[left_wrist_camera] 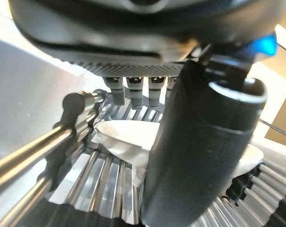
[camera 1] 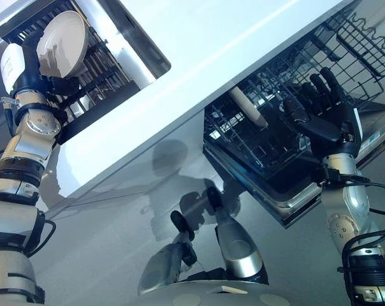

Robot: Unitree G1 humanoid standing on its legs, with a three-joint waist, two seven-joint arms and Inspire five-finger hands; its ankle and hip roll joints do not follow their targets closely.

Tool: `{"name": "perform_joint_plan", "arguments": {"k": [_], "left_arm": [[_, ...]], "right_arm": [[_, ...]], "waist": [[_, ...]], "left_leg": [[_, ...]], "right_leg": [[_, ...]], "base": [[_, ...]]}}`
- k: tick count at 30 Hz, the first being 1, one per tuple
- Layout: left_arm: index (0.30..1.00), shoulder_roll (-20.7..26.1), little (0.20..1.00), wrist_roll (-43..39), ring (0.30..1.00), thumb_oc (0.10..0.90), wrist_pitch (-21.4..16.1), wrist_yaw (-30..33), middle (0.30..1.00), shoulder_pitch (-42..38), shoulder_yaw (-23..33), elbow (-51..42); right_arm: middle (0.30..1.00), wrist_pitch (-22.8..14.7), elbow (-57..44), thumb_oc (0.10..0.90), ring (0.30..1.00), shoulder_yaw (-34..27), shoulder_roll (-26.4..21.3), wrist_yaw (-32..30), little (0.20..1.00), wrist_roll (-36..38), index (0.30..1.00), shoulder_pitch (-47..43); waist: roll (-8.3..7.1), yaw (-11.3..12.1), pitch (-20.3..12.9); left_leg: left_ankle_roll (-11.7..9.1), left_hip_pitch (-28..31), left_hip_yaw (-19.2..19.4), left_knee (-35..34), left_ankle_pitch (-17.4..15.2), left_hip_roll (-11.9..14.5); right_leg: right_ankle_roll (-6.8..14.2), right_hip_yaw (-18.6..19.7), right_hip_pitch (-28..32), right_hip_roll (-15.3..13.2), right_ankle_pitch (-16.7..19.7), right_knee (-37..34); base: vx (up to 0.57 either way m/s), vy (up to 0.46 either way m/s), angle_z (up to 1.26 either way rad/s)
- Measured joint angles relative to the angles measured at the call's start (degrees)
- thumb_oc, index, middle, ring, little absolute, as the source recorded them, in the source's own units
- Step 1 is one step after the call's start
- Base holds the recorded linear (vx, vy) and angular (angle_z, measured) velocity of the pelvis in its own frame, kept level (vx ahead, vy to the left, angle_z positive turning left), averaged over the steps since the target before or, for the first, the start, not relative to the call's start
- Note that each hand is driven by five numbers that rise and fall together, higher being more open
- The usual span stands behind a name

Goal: Pick up plates and place into dishwasher.

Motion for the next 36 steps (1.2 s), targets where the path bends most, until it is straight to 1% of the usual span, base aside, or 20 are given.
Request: {"name": "perform_joint_plan", "arguments": {"k": [7, 18, 23, 26, 28, 33, 36], "left_arm": [[0.3, 1.0, 0.2, -0.7, 0.3, 0.1, -0.1, 0.0, 0.3, 0.0, -0.4, -0.7], [0.3, 1.0, 0.2, -0.8, 0.3, 0.1, 0.0, -0.2, 0.3, 0.2, -0.4, -0.4], [0.3, 1.0, 0.2, -0.8, 0.3, 0.1, 0.0, -2.0, 0.3, 0.3, -0.2, 3.2], [0.3, 1.0, 0.2, -0.8, 0.3, 0.1, 0.1, -2.4, 0.3, 0.6, 0.2, 4.7], [0.3, 1.0, 0.2, -0.8, 0.3, 0.1, 0.1, -2.9, 0.3, 1.2, 1.5, 5.4], [0.3, 1.0, 0.2, -0.8, 0.3, 0.1, 0.0, -2.9, 0.3, 1.4, 5.8, 5.5], [0.3, 1.2, 0.2, -0.8, 0.3, 0.1, -0.1, -2.9, 0.3, 1.4, 6.5, 5.4]], "right_arm": [[0.9, 0.2, 0.2, 0.8, 0.9, 0.0, -0.2, 0.0, 0.9, 0.6, 0.9, -0.2], [0.9, 0.6, 0.4, 0.8, 0.9, 0.0, -0.2, 0.4, 0.9, 1.0, 0.9, 0.0], [0.9, 1.4, 0.5, 0.8, 0.9, -1.0, -0.2, 2.3, 0.9, 1.0, 0.9, 0.0], [0.9, 2.6, 0.5, 0.8, 0.9, -1.9, -0.2, 3.1, 0.9, 1.0, 0.9, 0.1], [0.9, 3.9, 0.6, 0.8, 0.9, -3.2, 0.0, 4.3, 0.9, 1.0, 0.9, 0.4], [0.9, 5.2, 0.6, 0.8, 0.9, -4.8, 0.6, 5.9, 0.9, 1.0, 0.9, 0.5], [0.9, 5.6, 0.6, 0.8, 0.9, -5.2, 1.3, 6.6, 0.9, 1.0, 0.9, 0.5]], "waist": [[-0.01, 0.2, 0.0], [-0.02, 0.4, 0.0], [-0.2, -0.4, 0.1], [-0.21, -1.1, 0.1], [-0.2, -1.5, 0.1], [-0.13, -1.8, 0.0], [0.05, -1.8, -0.3]], "left_leg": [[0.1, -0.5, 0.3, 0.0, 0.1, 0.0], [0.1, 0.2, 0.7, 0.0, 0.1, 0.0], [0.1, 2.3, 1.1, 0.0, 0.0, 0.1], [0.2, 3.2, 1.1, 0.0, 0.1, 0.1], [0.0, 4.3, 1.1, 0.0, 0.0, 0.2], [0.0, 5.9, 1.1, 0.0, -0.1, 0.2], [0.0, 6.2, 1.0, 0.0, -0.1, 0.2]], "right_leg": [[0.0, 0.3, -0.8, 0.0, 0.1, 0.2], [-0.2, 0.7, -0.1, 0.2, 0.2, 0.2], [-0.2, 1.4, 1.9, 0.5, 0.2, 0.0], [-0.2, 1.4, 2.7, 0.6, 0.2, 0.0], [-0.2, 1.6, 3.7, 0.7, 0.2, 0.0], [-0.5, 1.6, 5.3, 0.7, 0.4, 0.0], [-0.5, 1.5, 5.7, 0.6, 0.4, 0.1]], "base": [[0.0, 0.0, 0.0], [0.03, 0.006, -0.02], [0.07, 0.04, -0.08], [0.09, 0.045, -0.02], [0.07, 0.035, -0.03], [0.02, 0.013, -0.01], [0.0, 0.0, 0.0]]}}
